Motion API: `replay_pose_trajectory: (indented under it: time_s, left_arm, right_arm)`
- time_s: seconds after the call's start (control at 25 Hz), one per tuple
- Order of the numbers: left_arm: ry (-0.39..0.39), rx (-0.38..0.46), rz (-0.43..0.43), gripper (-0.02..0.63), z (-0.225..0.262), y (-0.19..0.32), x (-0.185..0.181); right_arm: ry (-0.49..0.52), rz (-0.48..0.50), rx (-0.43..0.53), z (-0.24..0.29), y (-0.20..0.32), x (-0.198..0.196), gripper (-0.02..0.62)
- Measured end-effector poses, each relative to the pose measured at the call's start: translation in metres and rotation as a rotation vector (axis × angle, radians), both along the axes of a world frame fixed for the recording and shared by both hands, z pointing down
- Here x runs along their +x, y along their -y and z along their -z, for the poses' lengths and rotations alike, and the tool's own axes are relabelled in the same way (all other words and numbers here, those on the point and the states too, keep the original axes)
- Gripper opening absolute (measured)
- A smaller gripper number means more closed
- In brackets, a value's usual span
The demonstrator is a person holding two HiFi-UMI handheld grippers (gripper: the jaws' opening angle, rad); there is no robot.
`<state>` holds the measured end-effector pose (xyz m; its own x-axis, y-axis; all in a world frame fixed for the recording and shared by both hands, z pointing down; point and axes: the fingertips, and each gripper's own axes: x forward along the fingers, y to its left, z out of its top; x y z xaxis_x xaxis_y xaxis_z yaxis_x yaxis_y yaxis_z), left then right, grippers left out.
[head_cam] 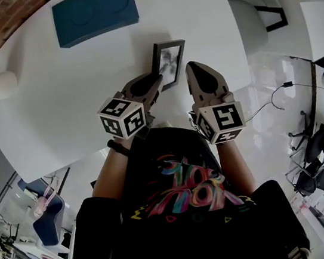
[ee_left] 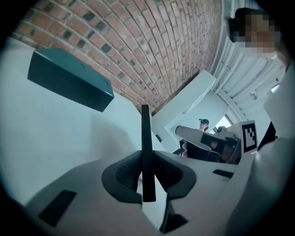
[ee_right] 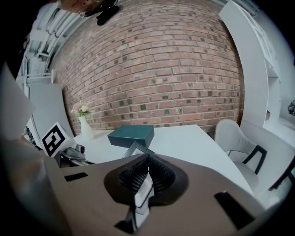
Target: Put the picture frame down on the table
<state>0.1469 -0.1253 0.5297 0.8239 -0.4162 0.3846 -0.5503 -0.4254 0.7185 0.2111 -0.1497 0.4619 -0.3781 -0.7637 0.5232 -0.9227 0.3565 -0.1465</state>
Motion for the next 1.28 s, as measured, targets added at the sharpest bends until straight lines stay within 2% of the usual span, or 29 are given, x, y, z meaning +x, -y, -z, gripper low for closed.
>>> replay_pose_trajectory:
  time_s: [0.16,0.92,1.12,1.28]
  left_arm:
    - [0.004,-0.064,0.009,0.081,-0.014,0.002,-0.001]
    - [-0.021,-0.218,0.104,0.092,-0.039,0.011,-0.012]
    - [0.008,-0.229,0.129,0.107,-0.044,0.012,-0.017]
    - [-0.001,-0.234,0.146,0.107,-0.045,0.011,-0.016]
  right_arm:
    - [-0.005,-0.008,-0.010,-0.006,0.001,0.003,0.018]
    - [-0.003,-0.022,-0.044,-0.018,0.006,0.004,0.018]
    - [-0.001,-0.021,-0.053,-0.019,0.004,0.004,0.018]
    - [-0.001,-0.017,-0.061,-0.021,0.002,0.006,0.018]
